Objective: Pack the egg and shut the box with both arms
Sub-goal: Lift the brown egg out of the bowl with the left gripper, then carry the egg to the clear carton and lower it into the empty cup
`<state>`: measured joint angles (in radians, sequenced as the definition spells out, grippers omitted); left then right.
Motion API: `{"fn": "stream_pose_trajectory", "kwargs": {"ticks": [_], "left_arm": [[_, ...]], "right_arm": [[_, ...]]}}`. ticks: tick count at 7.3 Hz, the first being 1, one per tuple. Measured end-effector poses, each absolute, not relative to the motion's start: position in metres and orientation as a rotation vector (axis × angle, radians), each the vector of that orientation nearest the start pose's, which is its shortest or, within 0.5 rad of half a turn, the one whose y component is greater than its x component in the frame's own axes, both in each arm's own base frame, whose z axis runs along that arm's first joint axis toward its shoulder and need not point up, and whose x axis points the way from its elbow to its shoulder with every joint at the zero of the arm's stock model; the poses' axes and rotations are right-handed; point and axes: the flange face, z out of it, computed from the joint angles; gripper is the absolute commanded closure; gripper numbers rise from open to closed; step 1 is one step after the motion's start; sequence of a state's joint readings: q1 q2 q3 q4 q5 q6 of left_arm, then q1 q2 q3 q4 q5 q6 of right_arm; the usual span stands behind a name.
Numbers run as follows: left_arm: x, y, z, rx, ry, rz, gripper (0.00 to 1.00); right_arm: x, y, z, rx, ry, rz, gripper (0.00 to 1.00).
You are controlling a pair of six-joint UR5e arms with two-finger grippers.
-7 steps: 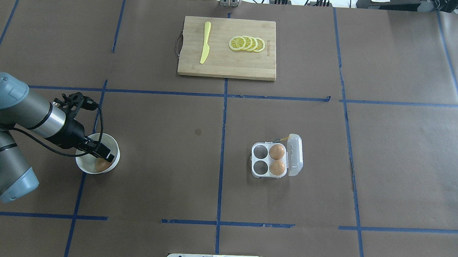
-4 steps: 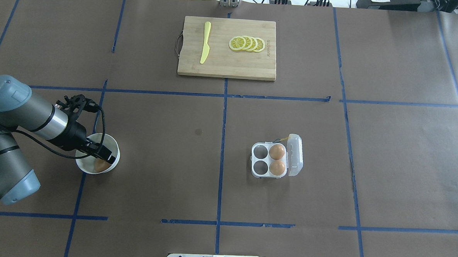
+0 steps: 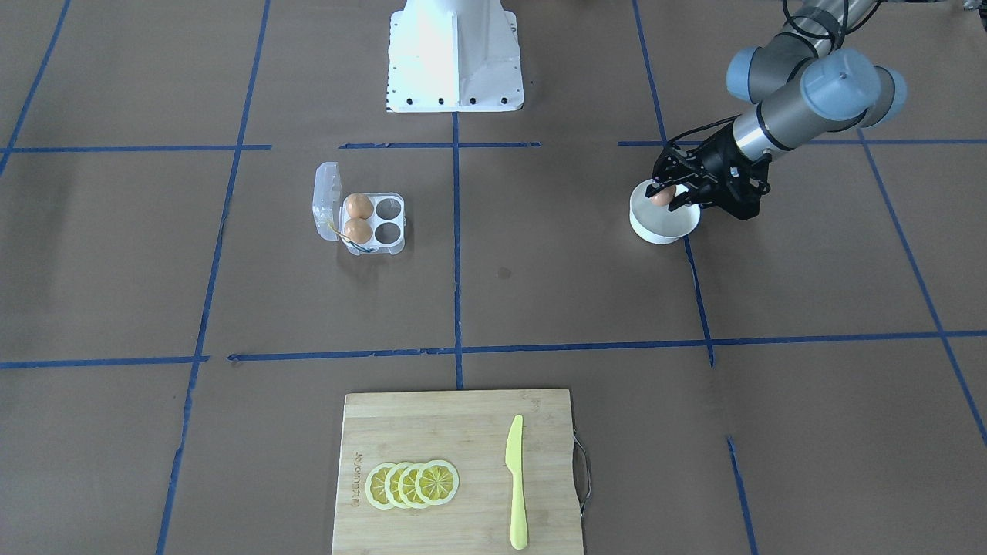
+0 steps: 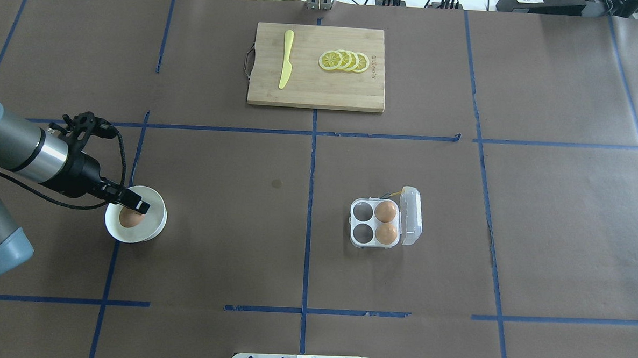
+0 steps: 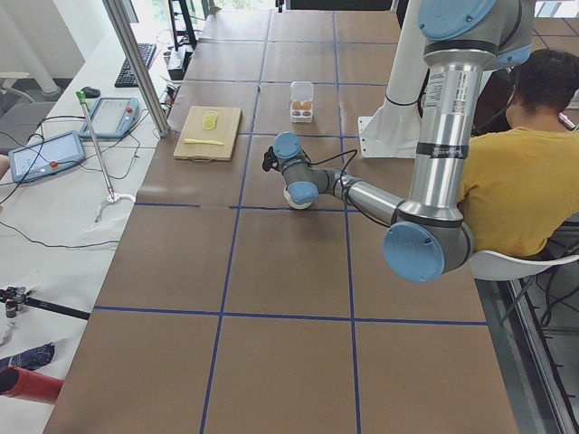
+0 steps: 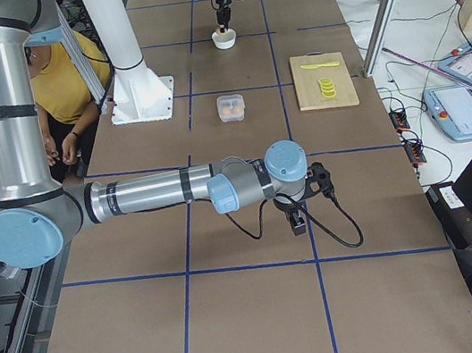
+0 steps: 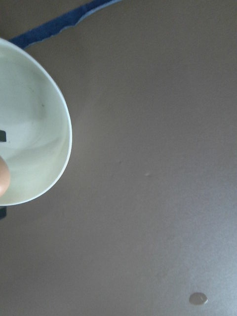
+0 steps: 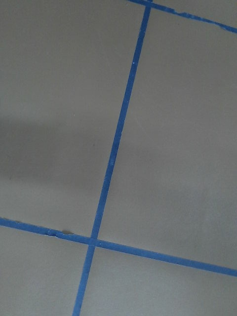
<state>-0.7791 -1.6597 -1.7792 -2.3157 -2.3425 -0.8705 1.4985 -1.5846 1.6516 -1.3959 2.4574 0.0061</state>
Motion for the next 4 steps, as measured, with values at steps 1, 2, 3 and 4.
{"fn": "stream_pose_trajectory", "kwargs": {"ticks": [1,2,3,4], "left_arm": [[0.318,-0.419,0.416,0.156,1.202,0.297,1.00],[0.320,-0.426,0.407,0.134,1.212,0.240,1.00],[0.337,-0.439,0.384,0.107,1.240,0.184,1.00],[0.371,-0.451,0.353,0.077,1.271,0.151,1.00]], "right_arm": [[0.020,-0.500,0.598,0.191,-0.891,-0.169,0.00],[0.020,-0.500,0.598,0.192,-0.892,-0.169,0.00],[0.020,-0.500,0.598,0.193,-0.892,-0.169,0.00],[0.020,-0.500,0.597,0.192,-0.893,-0.169,0.00]]}}
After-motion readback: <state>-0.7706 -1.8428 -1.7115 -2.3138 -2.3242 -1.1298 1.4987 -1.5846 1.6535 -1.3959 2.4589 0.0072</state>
